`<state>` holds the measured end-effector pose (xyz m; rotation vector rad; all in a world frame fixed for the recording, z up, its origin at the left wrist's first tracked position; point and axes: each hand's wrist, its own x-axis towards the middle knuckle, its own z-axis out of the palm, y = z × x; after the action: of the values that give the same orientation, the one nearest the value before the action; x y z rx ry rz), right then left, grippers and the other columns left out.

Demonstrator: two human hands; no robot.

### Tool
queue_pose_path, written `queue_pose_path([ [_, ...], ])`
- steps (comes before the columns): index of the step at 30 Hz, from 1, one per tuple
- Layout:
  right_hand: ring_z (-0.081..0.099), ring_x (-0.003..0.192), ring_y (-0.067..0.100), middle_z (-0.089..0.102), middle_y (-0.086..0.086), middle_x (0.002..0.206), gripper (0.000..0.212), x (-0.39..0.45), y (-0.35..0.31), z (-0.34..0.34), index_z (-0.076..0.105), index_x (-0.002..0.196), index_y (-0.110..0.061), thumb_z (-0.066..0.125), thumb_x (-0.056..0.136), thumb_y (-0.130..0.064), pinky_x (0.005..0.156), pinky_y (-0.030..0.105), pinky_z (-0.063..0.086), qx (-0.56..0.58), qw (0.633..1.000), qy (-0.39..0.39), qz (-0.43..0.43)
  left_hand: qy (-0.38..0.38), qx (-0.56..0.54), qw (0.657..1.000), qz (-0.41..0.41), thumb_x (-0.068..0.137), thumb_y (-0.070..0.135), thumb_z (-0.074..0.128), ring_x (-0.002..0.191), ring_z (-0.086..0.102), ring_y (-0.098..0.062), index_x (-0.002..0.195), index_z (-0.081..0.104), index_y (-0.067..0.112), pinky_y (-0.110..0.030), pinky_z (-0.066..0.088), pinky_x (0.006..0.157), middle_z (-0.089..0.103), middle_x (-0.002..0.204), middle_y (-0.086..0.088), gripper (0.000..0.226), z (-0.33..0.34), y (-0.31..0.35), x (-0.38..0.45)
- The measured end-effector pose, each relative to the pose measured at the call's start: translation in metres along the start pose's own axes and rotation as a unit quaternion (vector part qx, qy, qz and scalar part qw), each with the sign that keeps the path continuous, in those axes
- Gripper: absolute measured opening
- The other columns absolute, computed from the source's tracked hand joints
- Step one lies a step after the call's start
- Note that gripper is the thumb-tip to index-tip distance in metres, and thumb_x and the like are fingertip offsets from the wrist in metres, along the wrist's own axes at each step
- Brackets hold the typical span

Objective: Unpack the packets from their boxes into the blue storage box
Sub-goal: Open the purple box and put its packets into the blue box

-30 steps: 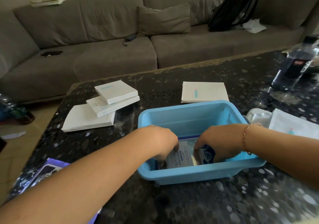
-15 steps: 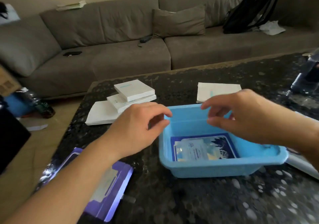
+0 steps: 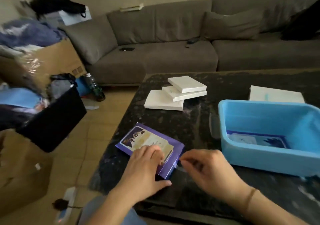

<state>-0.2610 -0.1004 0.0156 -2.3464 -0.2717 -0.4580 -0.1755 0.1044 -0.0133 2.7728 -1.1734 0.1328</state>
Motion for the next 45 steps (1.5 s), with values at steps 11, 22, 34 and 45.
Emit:
queue_pose_path([
  [11,0.065,0.073,-0.005,0.069,-0.020,0.078,0.010,-0.012,0.011,0.011,0.073,0.090,-0.032,0.070,0.087,-0.022,0.064,0.007,0.048,0.022,0.996,0.031,0.079,0.225,-0.040,0.970,0.085,0.098,0.029,0.054,0.073,0.060,-0.010,0.078,0.068,0.016,-0.029,0.052,0.064,0.065,0.078,0.007,0.028,0.012,-0.010,-0.004],
  [22,0.069,0.091,0.014,0.069,-0.008,0.116,0.021,0.021,-0.015,0.038,0.070,0.110,-0.022,0.063,0.090,-0.020,0.070,0.028,0.059,-0.127,0.977,0.071,-0.157,0.383,-0.300,0.865,-0.120,0.100,0.024,0.048,0.063,0.058,0.006,0.074,0.054,0.016,0.000,0.032,0.045,0.047,0.060,0.017,0.027,-0.022,-0.002,-0.014],
  [34,0.048,0.048,0.019,0.068,-0.006,0.096,0.031,0.038,-0.008,0.060,0.065,0.106,-0.021,0.038,0.090,-0.017,0.038,0.031,0.039,-0.281,0.941,0.006,-0.188,0.398,-0.254,0.879,-0.069,0.101,0.035,0.043,0.068,0.058,0.006,0.077,0.064,0.005,0.002,0.034,0.053,0.046,0.072,0.023,0.044,-0.022,-0.016,-0.015],
  [45,0.072,0.078,0.018,0.067,0.007,0.125,0.012,0.010,-0.001,0.031,0.062,0.097,-0.017,0.067,0.087,-0.018,0.057,0.031,0.058,-0.152,0.963,0.087,-0.204,0.384,-0.269,0.881,-0.063,0.103,0.046,0.038,0.076,0.059,0.009,0.077,0.060,0.010,0.003,0.034,0.052,0.047,0.077,0.027,0.050,-0.030,-0.011,-0.013],
])
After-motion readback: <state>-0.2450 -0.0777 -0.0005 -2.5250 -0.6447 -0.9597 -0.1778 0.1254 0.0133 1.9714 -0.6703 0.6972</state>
